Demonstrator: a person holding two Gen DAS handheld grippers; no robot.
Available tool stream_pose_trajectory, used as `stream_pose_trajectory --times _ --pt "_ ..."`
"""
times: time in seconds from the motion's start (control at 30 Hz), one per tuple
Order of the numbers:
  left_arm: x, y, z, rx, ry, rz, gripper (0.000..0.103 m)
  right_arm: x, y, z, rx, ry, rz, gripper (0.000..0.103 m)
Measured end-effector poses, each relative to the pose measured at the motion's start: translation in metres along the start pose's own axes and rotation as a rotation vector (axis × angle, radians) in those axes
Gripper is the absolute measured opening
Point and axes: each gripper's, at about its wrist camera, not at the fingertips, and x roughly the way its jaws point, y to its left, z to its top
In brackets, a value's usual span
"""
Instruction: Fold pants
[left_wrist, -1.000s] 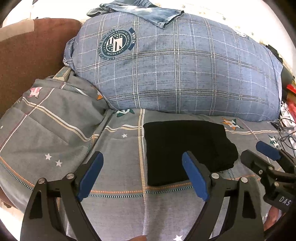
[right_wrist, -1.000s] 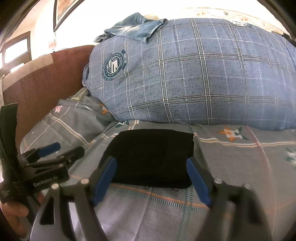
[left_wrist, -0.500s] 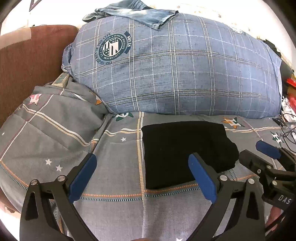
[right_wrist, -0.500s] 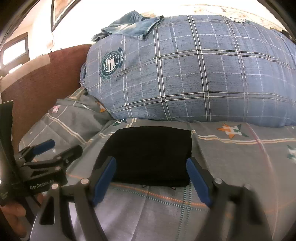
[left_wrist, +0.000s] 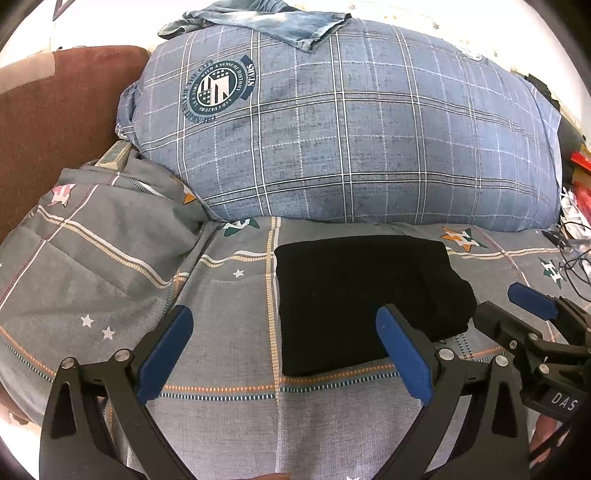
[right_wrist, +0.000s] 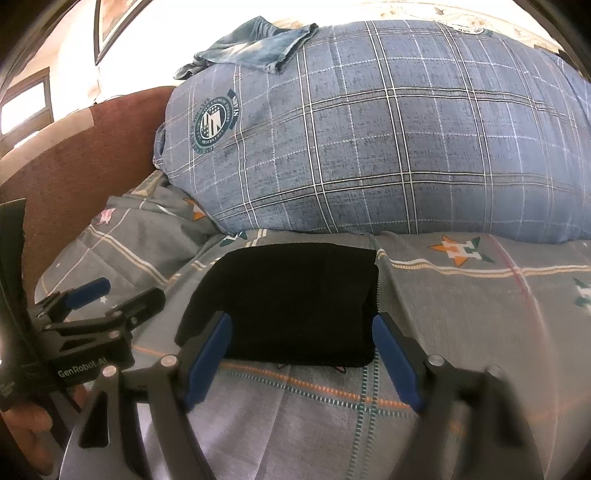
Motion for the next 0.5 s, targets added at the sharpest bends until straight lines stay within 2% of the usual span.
stream_pose_trajectory --times 0.5 --pt "-0.0021 -0.0028 0.0041 -0.01 -0.005 -0.008 0.1 -0.0008 0.0 0.0025 -0.009 0.002 -0.003 0.081"
